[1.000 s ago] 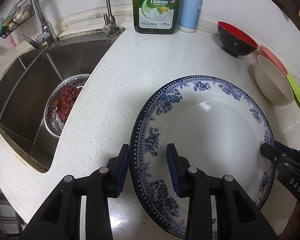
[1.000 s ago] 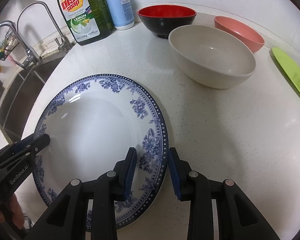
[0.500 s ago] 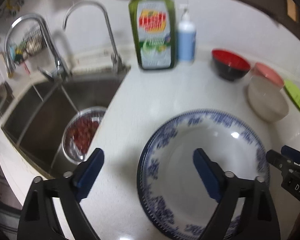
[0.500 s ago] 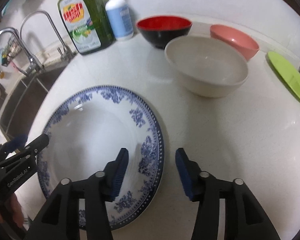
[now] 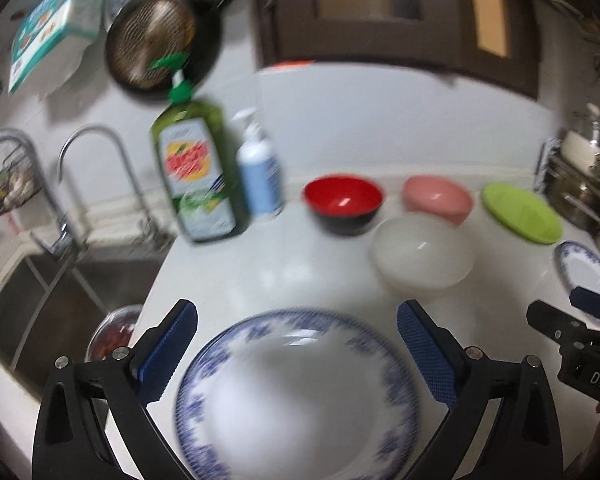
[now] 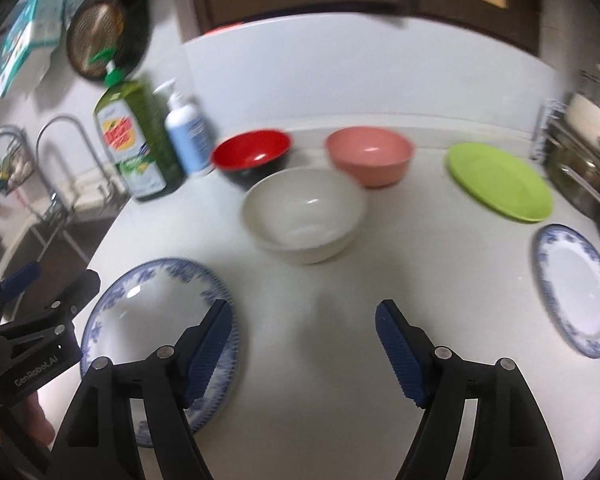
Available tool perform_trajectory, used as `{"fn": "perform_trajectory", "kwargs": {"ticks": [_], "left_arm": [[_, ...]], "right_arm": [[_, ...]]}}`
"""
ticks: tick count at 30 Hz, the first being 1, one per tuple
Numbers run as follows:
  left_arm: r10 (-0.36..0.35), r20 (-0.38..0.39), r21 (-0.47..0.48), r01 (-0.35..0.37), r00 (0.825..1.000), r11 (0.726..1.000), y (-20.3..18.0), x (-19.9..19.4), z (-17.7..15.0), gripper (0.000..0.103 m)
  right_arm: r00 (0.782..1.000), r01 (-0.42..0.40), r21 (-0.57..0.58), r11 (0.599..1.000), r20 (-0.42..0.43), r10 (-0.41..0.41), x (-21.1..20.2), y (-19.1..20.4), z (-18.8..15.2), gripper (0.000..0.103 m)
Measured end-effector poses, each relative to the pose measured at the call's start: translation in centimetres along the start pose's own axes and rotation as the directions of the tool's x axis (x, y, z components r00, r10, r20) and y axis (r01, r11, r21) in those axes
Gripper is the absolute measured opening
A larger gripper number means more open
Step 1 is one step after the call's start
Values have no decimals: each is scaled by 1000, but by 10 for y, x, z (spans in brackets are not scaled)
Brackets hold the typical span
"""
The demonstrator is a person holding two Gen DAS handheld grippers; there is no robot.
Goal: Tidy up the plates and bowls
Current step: 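Lower the plate onto the counter and open both grippers, then move both grippers to the second blue-and-white plate by the pot rack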
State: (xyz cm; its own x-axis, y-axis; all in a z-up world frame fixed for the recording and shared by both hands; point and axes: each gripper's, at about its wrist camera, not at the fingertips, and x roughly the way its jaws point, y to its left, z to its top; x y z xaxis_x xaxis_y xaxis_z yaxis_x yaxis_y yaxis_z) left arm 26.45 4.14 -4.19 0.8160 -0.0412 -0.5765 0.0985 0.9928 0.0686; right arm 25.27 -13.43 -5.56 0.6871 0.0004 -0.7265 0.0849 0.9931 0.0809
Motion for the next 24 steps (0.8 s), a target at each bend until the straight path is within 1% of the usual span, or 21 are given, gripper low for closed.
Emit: {"fn": "perform_trajectory", "kwargs": {"ticks": [2, 5, 6, 10, 12, 13, 14, 15, 16, 20, 22, 24], "left_arm": [[-35, 24, 19, 34, 999, 999, -16, 0, 6, 103], [-115, 9, 49, 115, 993, 992, -41, 2, 15, 103], [-140, 5, 73, 140, 990, 987, -54, 3, 19, 103], [-194, 23, 137, 189, 981, 972, -98, 1, 28, 103], [-233, 23, 158, 227, 972, 961, -119, 1, 32, 103], [-246, 24, 165, 239, 969, 957, -127, 2, 33, 103], [-262, 23, 175, 254, 965, 951, -138, 2, 35, 103], [-276, 18, 186, 268, 961, 945, -148, 3, 36, 103], [-286, 14, 194, 278, 958, 941, -156, 4, 38, 103], [-328, -2, 231, 319, 945, 919, -195, 9, 41, 103], [-337, -4, 251, 327, 942, 911, -213, 13, 43, 103], [-357, -29, 257, 352, 934, 900, -231, 19, 44, 103]], "right_arm": [[999, 36, 26, 999, 18, -36, -8, -16, 1, 77], [995, 93, 65, 994, 37, -95, -18, -40, 1, 78], [993, 105, 80, 991, 41, -108, -21, -46, 1, 78], [983, 158, 144, 977, 74, -170, -38, -81, 0, 78], [975, 194, 173, 966, 78, -209, -45, -99, 0, 78], [975, 194, 173, 966, 78, -209, -45, -99, 0, 78], [969, 212, 193, 958, 82, -231, -49, -110, -1, 78], [956, 259, 221, 940, 81, -282, -55, -129, -3, 78], [951, 274, 234, 933, 81, -299, -58, -137, -4, 78], [935, 318, 287, 904, 63, -349, -65, -168, -11, 78], [928, 334, 307, 891, 59, -368, -69, -181, -15, 78], [917, 360, 329, 873, 51, -397, -72, -197, -18, 78]]}}
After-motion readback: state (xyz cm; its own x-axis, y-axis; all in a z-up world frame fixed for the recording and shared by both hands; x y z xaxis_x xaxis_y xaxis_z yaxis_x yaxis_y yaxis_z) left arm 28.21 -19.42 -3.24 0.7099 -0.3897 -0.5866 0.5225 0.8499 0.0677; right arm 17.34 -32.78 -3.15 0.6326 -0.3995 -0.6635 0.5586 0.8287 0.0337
